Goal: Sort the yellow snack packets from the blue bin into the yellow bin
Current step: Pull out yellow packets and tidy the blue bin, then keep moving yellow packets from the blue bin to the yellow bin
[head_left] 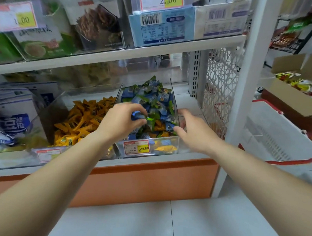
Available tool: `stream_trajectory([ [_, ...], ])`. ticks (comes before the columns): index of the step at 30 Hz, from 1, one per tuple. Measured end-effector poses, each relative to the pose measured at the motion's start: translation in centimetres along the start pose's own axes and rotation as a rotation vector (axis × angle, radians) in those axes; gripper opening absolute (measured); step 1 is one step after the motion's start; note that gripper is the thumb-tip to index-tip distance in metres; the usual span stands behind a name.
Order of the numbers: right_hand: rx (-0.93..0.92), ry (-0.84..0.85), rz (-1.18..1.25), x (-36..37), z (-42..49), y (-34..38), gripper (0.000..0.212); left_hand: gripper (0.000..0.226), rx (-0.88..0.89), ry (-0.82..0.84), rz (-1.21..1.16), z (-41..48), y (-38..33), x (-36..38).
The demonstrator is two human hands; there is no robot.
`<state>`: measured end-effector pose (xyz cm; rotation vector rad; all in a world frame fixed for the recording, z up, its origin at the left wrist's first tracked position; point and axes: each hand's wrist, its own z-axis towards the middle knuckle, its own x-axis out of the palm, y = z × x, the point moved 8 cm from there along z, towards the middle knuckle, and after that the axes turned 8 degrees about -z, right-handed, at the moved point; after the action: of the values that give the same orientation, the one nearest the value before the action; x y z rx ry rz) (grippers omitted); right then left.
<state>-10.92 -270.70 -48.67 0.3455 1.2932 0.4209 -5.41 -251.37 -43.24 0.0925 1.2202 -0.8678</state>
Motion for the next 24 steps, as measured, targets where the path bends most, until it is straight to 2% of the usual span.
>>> stream_trajectory([
  [3,-0.006,0.004,0.000,0.0,0.0,0.0,0.053,0.021,-0.029,-0.048,0.316,0.0,0.4,-0.3],
  [6,-0.003,0.014,-0.002,0.0,0.1,0.0,0.052,0.022,0.081,-0.105,0.453,-0.1,-1.1,-0.2],
  [8,-0.001,0.017,-0.005,0.0,0.1,0.0,0.052,0.019,0.149,-0.085,0.452,0.1,-2.1,0.1],
  [12,0.004,0.024,-0.003,0.0,0.1,0.1,0.052,0.020,0.213,0.022,0.287,0.0,-3.8,1.5],
  [15,0.005,0.029,0.003,0.1,0.1,0.0,0.052,0.026,0.289,0.181,0.235,-0.2,-4.7,3.4],
  [17,0.008,0.035,0.009,0.1,0.1,-0.1,0.053,0.028,0.253,0.322,0.255,-0.1,-4.2,4.8],
  [19,0.007,0.037,0.012,0.2,0.2,-0.2,0.055,0.032,0.127,0.393,0.225,0.4,-3.1,5.4],
  [22,0.002,0.034,0.018,0.4,0.2,-0.4,0.058,0.026,-0.086,0.443,-0.001,1.3,-2.4,5.9],
  [24,0.002,0.034,0.020,0.4,0.2,-0.5,0.058,0.029,-0.141,0.571,-0.088,1.1,-2.7,7.2],
])
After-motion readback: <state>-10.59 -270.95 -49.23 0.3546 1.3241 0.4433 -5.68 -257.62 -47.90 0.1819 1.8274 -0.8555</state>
